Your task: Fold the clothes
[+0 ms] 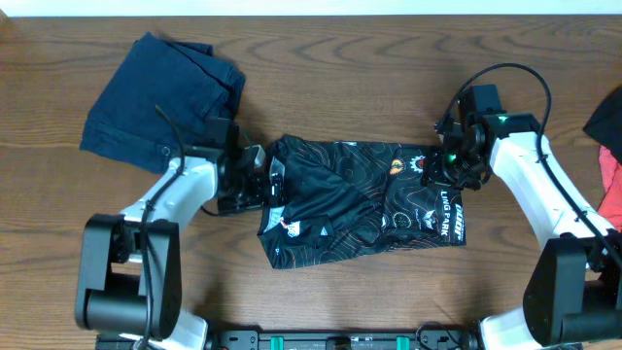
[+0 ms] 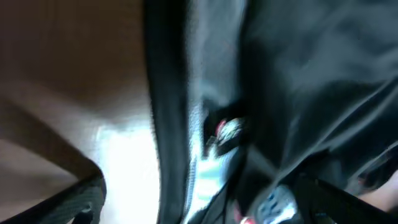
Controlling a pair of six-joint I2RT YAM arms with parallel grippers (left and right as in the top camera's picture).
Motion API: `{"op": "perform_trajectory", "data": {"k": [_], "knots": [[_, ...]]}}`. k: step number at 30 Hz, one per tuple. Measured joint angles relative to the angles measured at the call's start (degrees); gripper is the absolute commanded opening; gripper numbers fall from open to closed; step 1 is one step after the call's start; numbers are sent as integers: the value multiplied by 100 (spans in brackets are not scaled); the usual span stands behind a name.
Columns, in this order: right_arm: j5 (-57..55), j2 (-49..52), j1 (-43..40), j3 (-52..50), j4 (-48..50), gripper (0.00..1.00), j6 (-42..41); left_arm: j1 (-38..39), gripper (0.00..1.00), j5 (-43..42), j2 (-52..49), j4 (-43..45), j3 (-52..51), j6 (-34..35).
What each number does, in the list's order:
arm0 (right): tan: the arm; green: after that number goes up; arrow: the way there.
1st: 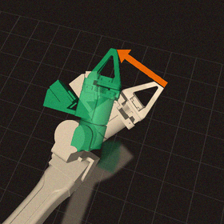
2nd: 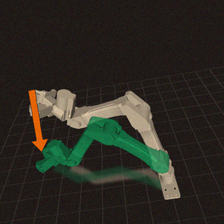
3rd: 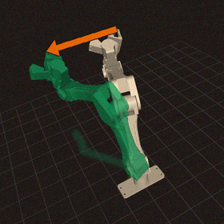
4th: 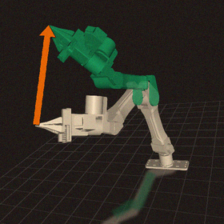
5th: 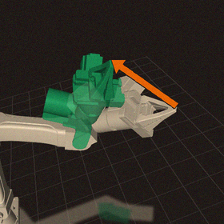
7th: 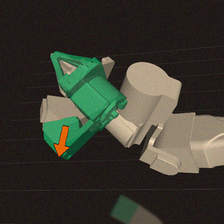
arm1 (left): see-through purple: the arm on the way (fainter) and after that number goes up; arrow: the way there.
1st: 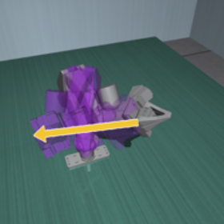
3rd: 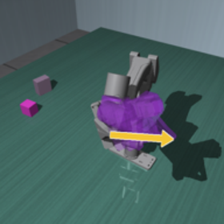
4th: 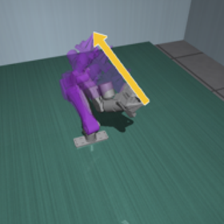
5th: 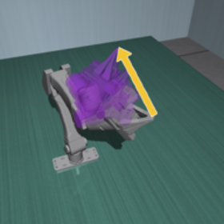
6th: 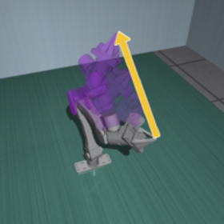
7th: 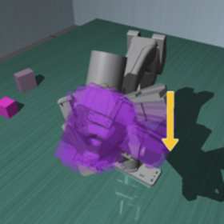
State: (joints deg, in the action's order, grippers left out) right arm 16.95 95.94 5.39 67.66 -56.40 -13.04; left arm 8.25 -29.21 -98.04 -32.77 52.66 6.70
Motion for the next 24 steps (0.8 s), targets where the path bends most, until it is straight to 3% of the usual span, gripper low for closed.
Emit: {"op": "perform_trajectory", "data": {"k": [6,10,13,18,20,24], "knots": [[-2,0,0,0,13,12,0,133,97,-345,57,529,-201,129],[-2,0,0,0,13,12,-2,487,91,-498,-55,984,-234,378],[-2,0,0,0,13,12,0,728,67,-640,-225,1287,-186,586],[-4,0,0,0,-11,11,0,844,15,-763,-474,1300,-179,802],[-2,0,0,0,-11,10,0,839,6,-732,-509,1056,-181,848],[-2,0,0,0,-9,10,-2,752,6,-501,-505,-232,52,741]]}}
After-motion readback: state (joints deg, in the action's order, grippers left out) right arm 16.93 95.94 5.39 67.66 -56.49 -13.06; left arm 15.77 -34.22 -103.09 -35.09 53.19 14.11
